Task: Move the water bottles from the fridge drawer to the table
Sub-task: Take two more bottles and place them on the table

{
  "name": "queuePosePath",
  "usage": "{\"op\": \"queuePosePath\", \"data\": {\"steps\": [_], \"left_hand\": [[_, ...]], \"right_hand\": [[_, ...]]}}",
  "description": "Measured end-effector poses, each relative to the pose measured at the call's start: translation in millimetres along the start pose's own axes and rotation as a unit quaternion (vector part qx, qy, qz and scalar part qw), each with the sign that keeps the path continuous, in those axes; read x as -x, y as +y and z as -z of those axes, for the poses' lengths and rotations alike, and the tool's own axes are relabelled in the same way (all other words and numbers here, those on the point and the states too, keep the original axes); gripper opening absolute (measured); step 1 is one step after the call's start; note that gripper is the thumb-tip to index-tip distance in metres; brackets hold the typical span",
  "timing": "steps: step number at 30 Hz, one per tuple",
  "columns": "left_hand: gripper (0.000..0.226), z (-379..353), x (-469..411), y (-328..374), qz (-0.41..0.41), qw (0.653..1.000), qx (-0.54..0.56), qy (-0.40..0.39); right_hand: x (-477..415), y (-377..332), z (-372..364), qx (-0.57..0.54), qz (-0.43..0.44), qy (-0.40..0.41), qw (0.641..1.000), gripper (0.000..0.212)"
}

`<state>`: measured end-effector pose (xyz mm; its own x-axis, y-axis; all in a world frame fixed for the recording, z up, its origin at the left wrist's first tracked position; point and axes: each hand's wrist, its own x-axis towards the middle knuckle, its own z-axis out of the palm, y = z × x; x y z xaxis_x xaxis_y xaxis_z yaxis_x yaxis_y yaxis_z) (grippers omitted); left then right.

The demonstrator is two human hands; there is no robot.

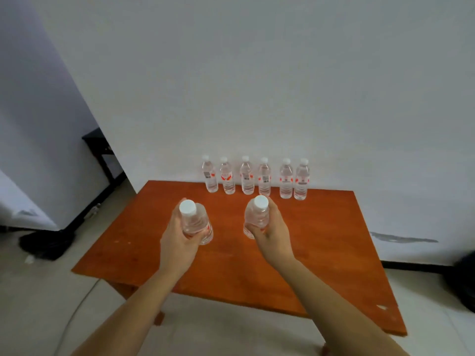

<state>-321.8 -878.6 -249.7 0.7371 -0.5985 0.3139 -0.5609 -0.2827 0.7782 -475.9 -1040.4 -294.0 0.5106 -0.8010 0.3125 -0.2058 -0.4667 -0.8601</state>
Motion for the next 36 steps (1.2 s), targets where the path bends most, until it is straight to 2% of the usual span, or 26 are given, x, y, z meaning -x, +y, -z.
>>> {"op": "queuePosePath", "data": {"steps": [4, 9, 13, 22, 29, 36], "left_hand": [[0.084, -3, -65, -18, 0.017, 1.0, -0.004, 0.025], [0.088, -21, -146, -64, 0.045, 0.999, -0.001, 0.018], [0.092, -46, -216, -111, 0.078, 0.997, 0.011, -0.01], [0.079, -102, -371, -220, 0.103, 0.985, 0.012, -0.137], [0.082, -135, -421, -281, 0.137, 0.968, 0.011, -0.21], [0.084, -152, -438, -298, 0.14, 0.96, 0.035, -0.238]], "right_hand": [[-65, 3, -35, -0.004, 0.015, -0.03, 0.999, 0.076], [-129, 21, -85, 0.01, 0.016, -0.061, 0.998, 0.085], [-177, 41, -127, 0.014, -0.037, -0.066, 0.997, 0.091], [-291, 80, -228, 0.075, -0.177, -0.067, 0.979, 0.083], [-325, 120, -295, 0.112, -0.238, -0.089, 0.961, 0.08], [-344, 127, -313, 0.107, -0.256, -0.094, 0.956, 0.087]]}}
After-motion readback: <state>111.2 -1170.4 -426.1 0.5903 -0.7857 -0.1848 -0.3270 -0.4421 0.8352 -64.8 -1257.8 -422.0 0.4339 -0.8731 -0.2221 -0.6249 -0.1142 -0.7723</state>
